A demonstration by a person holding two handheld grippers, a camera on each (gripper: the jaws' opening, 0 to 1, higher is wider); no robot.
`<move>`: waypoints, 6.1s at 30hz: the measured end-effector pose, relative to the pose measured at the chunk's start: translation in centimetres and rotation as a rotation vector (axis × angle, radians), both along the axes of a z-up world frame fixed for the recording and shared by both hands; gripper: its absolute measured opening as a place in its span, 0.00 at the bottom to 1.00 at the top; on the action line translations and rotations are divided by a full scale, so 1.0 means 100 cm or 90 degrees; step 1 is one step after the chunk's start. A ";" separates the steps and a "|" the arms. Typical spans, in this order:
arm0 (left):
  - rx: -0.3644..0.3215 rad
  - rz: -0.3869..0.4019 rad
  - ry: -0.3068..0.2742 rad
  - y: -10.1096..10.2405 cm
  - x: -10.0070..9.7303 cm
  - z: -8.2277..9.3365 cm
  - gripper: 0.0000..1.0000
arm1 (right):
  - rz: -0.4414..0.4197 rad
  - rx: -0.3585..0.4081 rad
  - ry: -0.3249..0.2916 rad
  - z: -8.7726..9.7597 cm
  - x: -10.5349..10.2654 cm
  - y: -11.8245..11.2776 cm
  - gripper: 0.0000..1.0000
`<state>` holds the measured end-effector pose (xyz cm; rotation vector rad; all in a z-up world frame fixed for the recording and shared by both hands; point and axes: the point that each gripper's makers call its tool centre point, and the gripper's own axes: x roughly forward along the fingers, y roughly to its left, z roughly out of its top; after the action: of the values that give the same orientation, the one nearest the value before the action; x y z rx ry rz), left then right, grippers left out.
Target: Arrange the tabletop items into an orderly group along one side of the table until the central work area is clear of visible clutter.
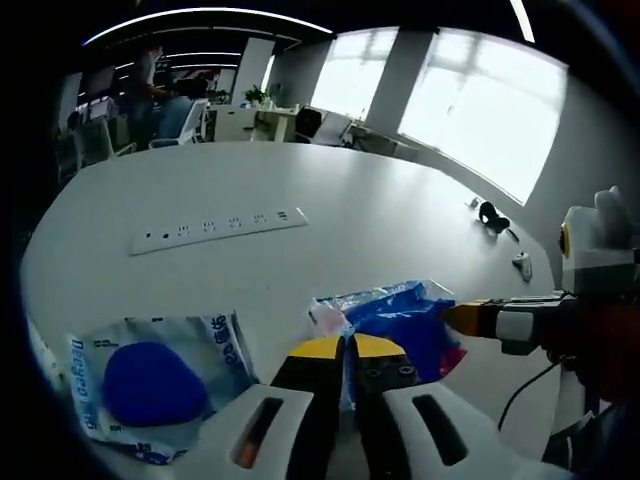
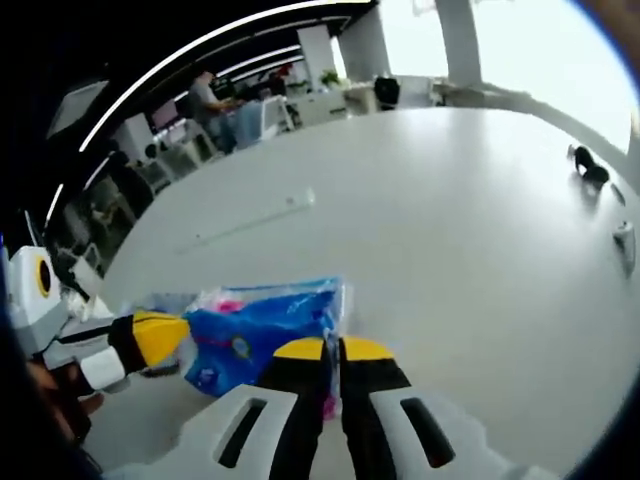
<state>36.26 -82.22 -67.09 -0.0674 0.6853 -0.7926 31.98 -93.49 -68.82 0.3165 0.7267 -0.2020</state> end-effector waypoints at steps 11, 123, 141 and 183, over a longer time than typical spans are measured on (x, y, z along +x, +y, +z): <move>0.003 0.021 0.004 0.010 0.011 -0.003 0.01 | 0.005 0.010 -0.008 0.000 0.025 0.004 0.00; 0.057 0.033 0.006 0.025 0.031 -0.024 0.18 | 0.056 0.037 0.013 -0.026 0.057 0.009 0.17; 0.029 0.031 -0.008 0.027 0.019 -0.003 0.18 | 0.043 0.019 0.021 -0.021 0.020 0.004 0.17; 0.036 0.033 0.012 0.070 -0.074 0.000 0.26 | 0.039 0.027 0.038 -0.026 -0.089 0.040 0.17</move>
<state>28.84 -75.19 -67.07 -0.0407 0.7204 -0.7230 23.05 -89.44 -71.44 0.3289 0.8002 -0.1383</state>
